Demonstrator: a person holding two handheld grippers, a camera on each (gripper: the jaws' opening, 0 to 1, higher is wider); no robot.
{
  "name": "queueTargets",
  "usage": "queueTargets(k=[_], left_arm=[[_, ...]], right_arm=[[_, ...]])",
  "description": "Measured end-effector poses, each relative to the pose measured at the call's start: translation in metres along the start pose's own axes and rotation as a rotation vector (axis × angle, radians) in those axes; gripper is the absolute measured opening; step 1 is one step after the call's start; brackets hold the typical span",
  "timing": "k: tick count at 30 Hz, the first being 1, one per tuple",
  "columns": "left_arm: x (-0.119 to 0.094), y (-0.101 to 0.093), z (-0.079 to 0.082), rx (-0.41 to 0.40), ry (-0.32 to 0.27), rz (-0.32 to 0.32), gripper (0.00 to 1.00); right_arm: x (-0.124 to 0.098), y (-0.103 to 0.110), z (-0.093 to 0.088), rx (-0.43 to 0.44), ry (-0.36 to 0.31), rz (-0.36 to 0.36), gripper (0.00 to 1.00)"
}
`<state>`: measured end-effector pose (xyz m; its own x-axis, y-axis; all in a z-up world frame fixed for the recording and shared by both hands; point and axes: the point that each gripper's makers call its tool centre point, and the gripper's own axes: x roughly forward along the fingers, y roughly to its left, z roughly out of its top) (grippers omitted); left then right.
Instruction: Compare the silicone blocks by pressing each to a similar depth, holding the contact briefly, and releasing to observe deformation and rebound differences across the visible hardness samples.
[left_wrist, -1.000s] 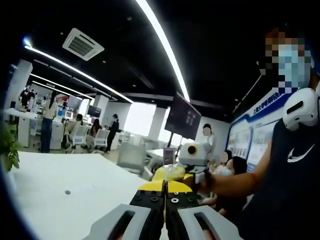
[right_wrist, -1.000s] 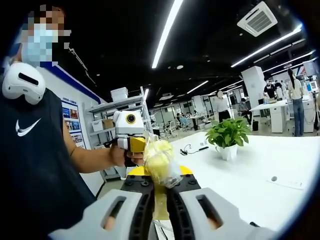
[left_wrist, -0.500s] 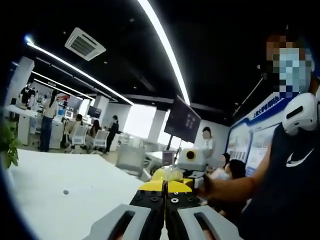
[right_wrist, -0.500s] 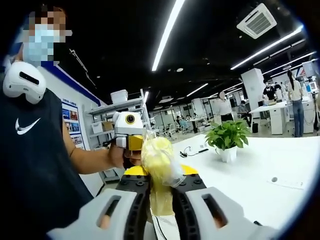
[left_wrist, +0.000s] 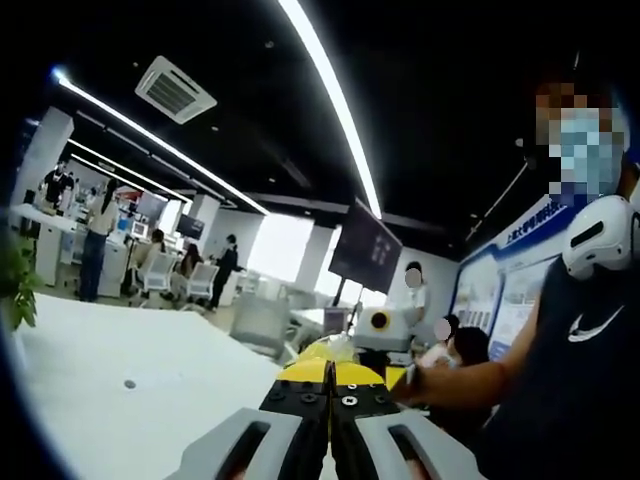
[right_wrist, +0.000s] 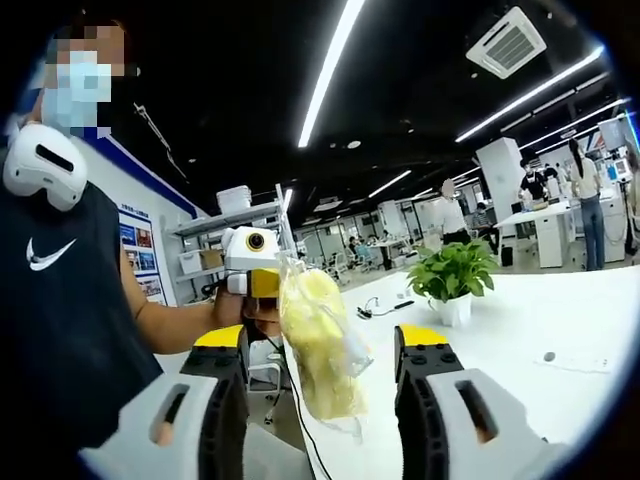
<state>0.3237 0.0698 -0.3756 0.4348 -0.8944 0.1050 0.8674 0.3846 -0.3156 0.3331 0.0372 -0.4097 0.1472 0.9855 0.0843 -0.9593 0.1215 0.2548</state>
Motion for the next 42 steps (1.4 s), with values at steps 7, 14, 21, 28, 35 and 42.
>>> queueTargets(k=[7,14,21,28,35,42], left_arm=[[0.0,0.001,0.002,-0.012,-0.005,-0.001,0.0],[0.0,0.001,0.005,-0.018,-0.01,-0.005,0.0],[-0.001,0.005,0.005,-0.032,-0.017,0.001,0.0],[-0.002,0.014,0.003,-0.053,-0.02,0.03,0.0],[-0.003,0.021,0.004,-0.062,-0.026,0.044,0.0],[-0.005,0.032,0.001,-0.084,-0.033,0.077,0.0]], right_arm=[[0.0,-0.001,0.008,-0.024,-0.044,-0.015,0.87],[-0.001,-0.008,0.009,-0.056,-0.04,-0.051,0.96],[-0.003,-0.017,0.008,-0.08,-0.026,-0.105,0.96],[-0.024,-0.038,0.002,-0.135,-0.016,-0.22,0.96],[-0.059,-0.056,-0.012,-0.138,-0.009,-0.349,0.96],[-0.097,-0.07,-0.028,-0.146,0.02,-0.477,0.96]])
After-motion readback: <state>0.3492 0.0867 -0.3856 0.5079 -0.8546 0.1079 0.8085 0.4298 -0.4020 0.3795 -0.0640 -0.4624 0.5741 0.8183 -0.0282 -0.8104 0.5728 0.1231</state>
